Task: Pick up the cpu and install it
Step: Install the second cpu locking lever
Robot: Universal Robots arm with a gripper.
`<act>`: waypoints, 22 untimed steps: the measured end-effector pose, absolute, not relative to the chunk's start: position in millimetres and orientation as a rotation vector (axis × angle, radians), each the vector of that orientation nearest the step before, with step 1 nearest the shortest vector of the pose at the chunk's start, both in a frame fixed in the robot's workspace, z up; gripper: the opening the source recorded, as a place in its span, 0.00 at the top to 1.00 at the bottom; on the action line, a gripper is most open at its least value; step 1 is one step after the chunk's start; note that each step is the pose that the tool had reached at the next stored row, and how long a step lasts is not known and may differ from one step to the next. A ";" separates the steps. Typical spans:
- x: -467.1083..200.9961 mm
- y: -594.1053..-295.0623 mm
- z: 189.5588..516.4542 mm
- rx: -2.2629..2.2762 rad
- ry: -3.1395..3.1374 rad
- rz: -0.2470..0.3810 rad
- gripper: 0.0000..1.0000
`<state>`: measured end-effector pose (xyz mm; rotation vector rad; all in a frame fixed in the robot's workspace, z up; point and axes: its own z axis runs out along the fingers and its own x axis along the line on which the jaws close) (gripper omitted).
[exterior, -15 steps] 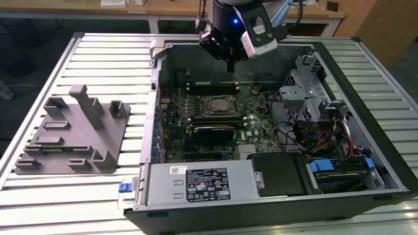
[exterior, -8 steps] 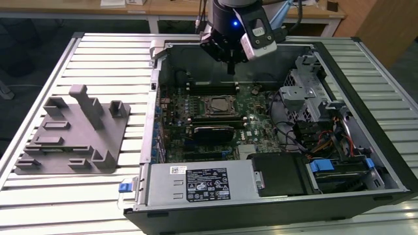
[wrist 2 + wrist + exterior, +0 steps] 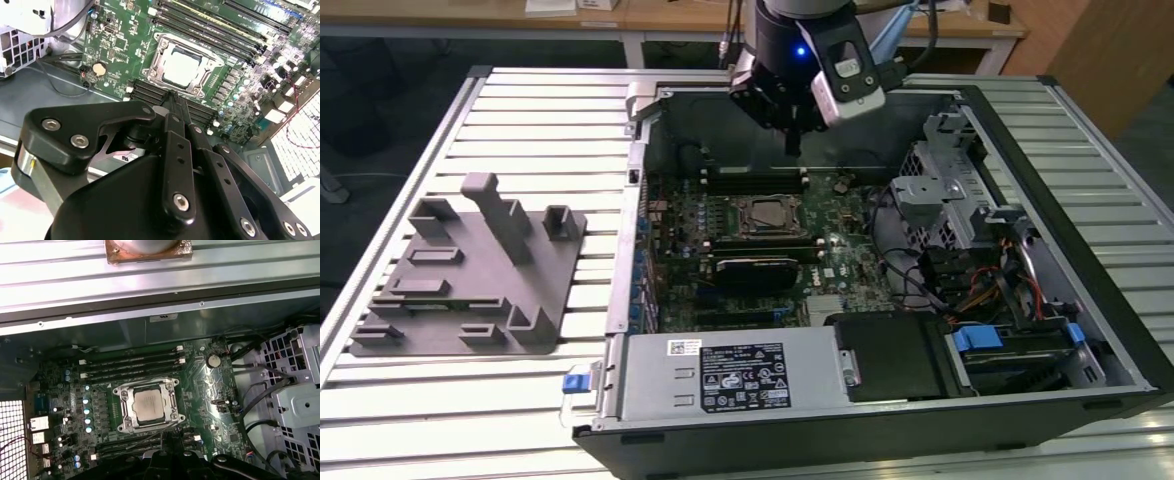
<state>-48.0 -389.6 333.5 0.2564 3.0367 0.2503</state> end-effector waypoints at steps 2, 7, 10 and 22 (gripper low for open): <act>-48.1 -389.6 333.2 0.262 3.037 0.233 0.89; -48.0 -389.7 332.5 0.276 3.037 0.169 0.89; -48.1 -389.6 332.0 0.282 3.039 0.127 0.89; -48.1 -389.7 319.9 0.290 3.051 0.087 0.89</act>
